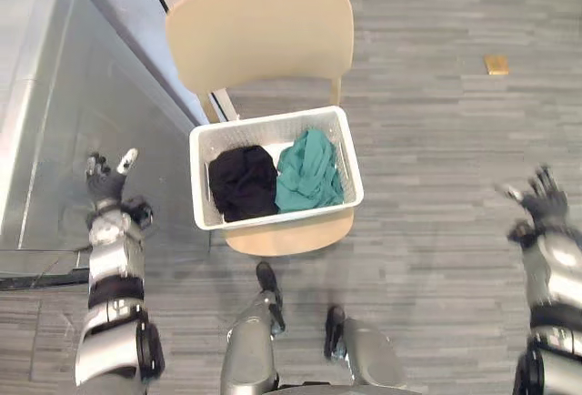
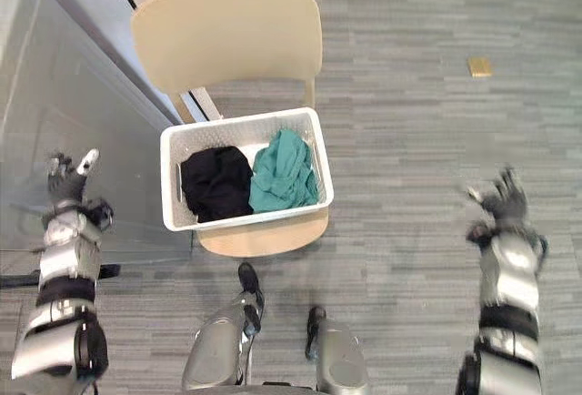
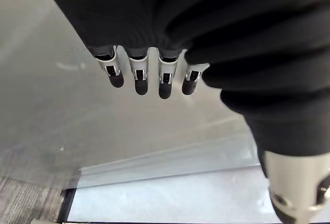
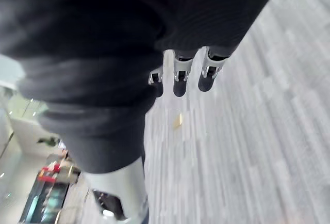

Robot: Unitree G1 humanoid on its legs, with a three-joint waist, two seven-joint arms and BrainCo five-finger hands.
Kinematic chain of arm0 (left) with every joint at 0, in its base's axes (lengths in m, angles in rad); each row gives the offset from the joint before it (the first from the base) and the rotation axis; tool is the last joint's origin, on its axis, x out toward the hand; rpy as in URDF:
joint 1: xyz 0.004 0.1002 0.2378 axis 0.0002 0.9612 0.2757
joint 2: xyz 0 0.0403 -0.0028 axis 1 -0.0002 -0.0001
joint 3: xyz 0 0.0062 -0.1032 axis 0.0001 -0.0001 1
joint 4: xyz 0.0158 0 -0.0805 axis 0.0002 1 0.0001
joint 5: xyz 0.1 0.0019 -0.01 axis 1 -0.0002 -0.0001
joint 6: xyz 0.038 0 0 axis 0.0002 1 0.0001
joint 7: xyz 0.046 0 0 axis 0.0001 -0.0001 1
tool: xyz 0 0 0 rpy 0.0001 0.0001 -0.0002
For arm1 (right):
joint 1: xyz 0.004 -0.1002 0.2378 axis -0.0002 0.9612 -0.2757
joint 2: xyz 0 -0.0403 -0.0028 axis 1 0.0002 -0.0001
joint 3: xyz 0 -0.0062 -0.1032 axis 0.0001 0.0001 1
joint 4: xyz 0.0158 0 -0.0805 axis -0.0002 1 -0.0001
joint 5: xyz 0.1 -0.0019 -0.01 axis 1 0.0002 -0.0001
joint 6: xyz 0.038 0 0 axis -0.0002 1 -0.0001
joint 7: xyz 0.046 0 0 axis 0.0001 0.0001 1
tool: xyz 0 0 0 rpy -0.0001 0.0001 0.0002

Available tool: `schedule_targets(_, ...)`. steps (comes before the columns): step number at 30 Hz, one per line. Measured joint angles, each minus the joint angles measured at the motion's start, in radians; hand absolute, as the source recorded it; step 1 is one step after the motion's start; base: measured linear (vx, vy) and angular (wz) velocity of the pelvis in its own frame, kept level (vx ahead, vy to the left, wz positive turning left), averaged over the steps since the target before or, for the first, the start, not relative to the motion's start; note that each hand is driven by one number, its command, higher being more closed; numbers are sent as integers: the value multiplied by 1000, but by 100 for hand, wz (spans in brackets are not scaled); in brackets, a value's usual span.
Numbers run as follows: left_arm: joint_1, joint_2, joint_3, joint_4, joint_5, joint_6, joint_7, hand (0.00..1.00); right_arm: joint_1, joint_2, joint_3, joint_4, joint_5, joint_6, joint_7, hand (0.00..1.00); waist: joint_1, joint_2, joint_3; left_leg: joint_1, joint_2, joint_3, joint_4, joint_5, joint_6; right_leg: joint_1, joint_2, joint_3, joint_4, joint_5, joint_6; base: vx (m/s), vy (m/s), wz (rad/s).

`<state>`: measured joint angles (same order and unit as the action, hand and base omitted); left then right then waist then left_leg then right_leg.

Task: Pick up the laundry basket with both hands and put the clothes into the washing machine.

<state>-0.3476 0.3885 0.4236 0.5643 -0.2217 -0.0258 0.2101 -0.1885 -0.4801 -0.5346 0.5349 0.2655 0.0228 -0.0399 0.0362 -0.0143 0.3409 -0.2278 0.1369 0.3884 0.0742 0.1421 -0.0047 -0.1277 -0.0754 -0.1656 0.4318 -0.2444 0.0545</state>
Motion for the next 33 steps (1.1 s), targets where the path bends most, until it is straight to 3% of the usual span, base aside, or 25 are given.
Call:
schedule_targets(2, 185, -100, -15, -86, 20, -23, 8, 0, 169, 93, -86, 21, 0, -17, 2, 0, -6, 0, -70, 41, -28, -29, -33, 0, 0, 55, -11, -8, -31, -15, 10, 163, -34, 35)
schedule_targets(4, 304, -183, -21, -89, 37, -29, 2, 0, 249, 169, -126, 77, 2, -17, 12, 0, -23, 7, -106, 71, -46, -57, -40, 0, 0, 102, -22, -26, -50, -18, 9, 112, -21, 31)
schedule_targets(6, 399, -269, -26, -62, 36, -29, -18, 0, 322, 255, -141, 117, 13, -18, 22, 0, -20, 17, -137, 102, -56, -66, -53, 0, 0, 133, -29, -27, -62, -19, 11, 69, -13, 10)
schedule_targets(9, 495, -403, -28, 59, 25, -27, -64, 0, 396, 380, -143, 201, 33, -17, 38, 0, -19, 56, -189, 163, -71, -72, -119, 0, 0, 171, -31, -27, -94, -25, 20, -11, 28, -5)
schedule_targets(11, 521, -455, -24, 175, 27, -22, -85, 0, 410, 438, -153, 270, 62, -18, 43, 0, -19, 69, -216, 193, -85, -63, -149, 2, -2, 186, -40, -22, -109, -33, 26, -62, 58, -22)
schedule_targets(13, 525, -465, 7, 356, 25, -13, -106, 0, 416, 503, -162, 374, 94, -17, 44, 0, -22, 57, -235, 233, -105, -44, -176, 3, -6, 222, -61, -20, -137, -66, 22, -100, 40, -24)
schedule_targets(15, 521, -465, 64, 421, 20, -14, -119, 0, 414, 526, -180, 454, 100, -15, 46, 0, -24, 54, -246, 254, -113, -40, -176, 1, -9, 249, -68, -21, -153, -85, 13, -149, 15, -10)
schedule_targets(21, 546, -456, 134, 487, 21, 0, -152, 0, 408, 520, -218, 547, 65, -11, 66, 0, -22, 54, -253, 292, -119, -128, -177, 8, -20, 328, -62, -86, -165, -88, 27, -135, -5, 30)
schedule_targets(23, 553, -451, 121, 481, 21, 0, -153, 0, 393, 499, -147, 552, 36, -11, 64, 0, -20, 51, -252, 237, -121, -199, -176, 18, -28, 318, -44, -147, -174, -84, 22, -131, -33, 96)
schedule_targets(26, 546, -438, 64, 448, 21, 0, -143, 0, 342, 466, -19, 546, 28, -13, 58, 0, -20, 53, -248, 152, -122, -278, -170, 52, -12, 272, -25, -274, -136, -71, -5, -84, -51, 116)
schedule_targets(27, 542, -435, 54, 445, 21, 1, -141, 0, 326, 456, -15, 535, 25, -14, 56, 0, -21, 71, -238, 128, -120, -273, -175, 26, 3, 269, -19, -307, -138, -62, -20, -91, -42, 147)
schedule_targets(28, 517, -412, 40, 439, 18, 0, -136, 0, 295, 467, -13, 540, 21, -18, 47, 0, -22, 8, -230, 98, -134, -192, -119, -77, 48, 266, -49, -358, -185, -28, -48, -121, -38, 124)
schedule_targets(29, 481, -364, 2, 437, 19, -1, -131, 0, 252, 475, -16, 540, 21, -21, 40, 0, -10, -21, -194, 25, -100, -88, 185, -113, 98, 264, -92, -417, -178, -18, -58, -108, -47, 113)
schedule_targets(30, 475, -364, -6, 437, 21, -1, -128, 0, 235, 471, -16, 535, 22, -24, 39, 0, -14, -26, -180, 11, -71, -59, 343, -145, 121, 265, -103, -444, -158, -17, -60, -136, -70, 75)
schedule_targets(31, 479, -366, -11, 438, 23, 0, -117, 0, 230, 461, -13, 527, 26, -27, 40, 0, -20, -15, -176, 20, 1, -26, 531, -209, 125, 264, -100, -477, -131, -12, -68, -126, -17, 49)
schedule_targets(32, 482, -366, -21, 441, 29, 1, -114, 0, 240, 446, -6, 524, 41, -33, 39, 0, -22, 6, -188, 58, 72, 3, 636, -283, 96, 269, -93, -496, -122, -13, -69, -115, 49, 55)
schedule_targets(33, 476, -373, -38, 444, 36, 0, -117, 0, 257, 440, 4, 524, 56, -38, 38, 0, -25, 26, -201, 115, 161, 56, 713, -335, 91, 273, -86, -525, -120, -13, -69, -95, 106, 73)
